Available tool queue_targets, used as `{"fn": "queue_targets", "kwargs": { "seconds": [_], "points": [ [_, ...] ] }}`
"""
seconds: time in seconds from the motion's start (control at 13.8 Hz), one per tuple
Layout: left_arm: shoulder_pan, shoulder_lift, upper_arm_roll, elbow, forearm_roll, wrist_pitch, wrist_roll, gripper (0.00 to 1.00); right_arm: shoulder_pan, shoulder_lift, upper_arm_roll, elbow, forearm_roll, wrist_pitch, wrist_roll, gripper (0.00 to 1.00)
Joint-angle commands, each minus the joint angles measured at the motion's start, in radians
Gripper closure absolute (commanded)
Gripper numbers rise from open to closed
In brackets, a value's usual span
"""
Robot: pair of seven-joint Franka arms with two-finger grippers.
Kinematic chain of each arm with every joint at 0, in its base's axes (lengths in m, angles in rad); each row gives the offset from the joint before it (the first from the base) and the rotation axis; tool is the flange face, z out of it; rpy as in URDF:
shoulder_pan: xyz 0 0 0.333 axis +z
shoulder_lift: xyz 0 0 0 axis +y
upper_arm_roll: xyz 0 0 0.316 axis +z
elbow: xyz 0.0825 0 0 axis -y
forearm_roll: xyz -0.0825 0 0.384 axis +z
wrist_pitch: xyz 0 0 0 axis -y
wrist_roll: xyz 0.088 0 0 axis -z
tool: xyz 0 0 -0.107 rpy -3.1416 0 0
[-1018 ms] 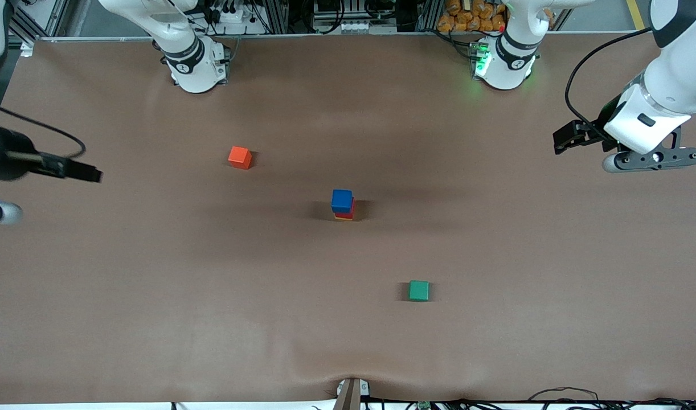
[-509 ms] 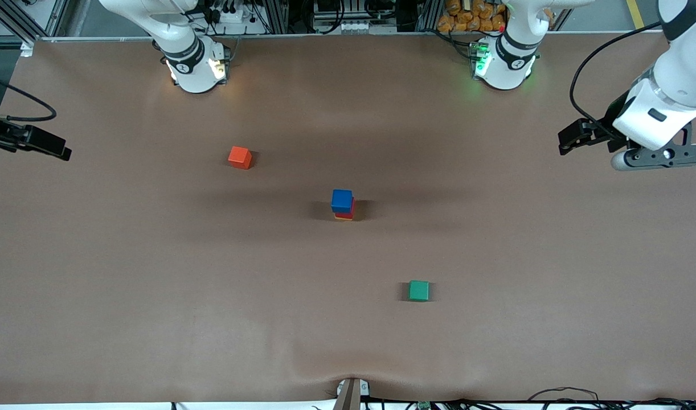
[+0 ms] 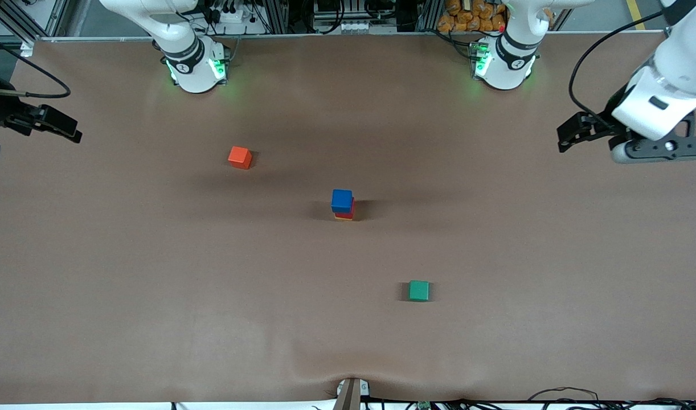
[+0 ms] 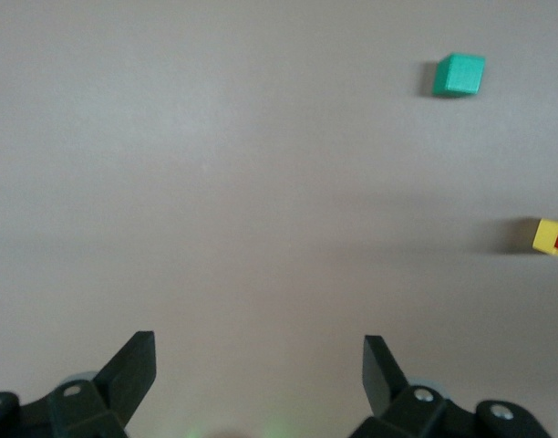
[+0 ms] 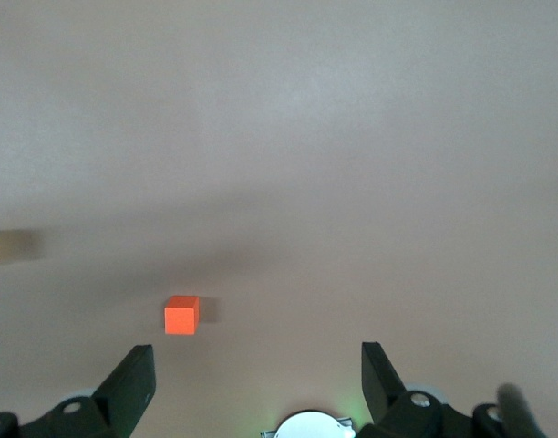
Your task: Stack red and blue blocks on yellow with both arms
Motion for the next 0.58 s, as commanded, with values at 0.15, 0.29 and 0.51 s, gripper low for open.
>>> {"fn": "queue_targets", "kwargs": {
  "seconds": [0.15,0.29,0.51],
  "points": [
    [0.022,-0.006,0.040,0.059,0.021,-0.044,0.016,0.00,0.002,0.000,0.012,0.060,-0.014,-0.023,-0.015,0.00],
    [0.044,-0.008,0.043,0.069,0.003,-0.068,0.031,0.00,0.028,-0.001,0.010,0.060,-0.009,-0.025,-0.013,0.00],
    [0.039,-0.008,0.035,0.070,0.014,-0.078,0.030,0.00,0.006,-0.003,0.001,0.061,-0.009,-0.022,-0.138,0.00]
  ]
}}
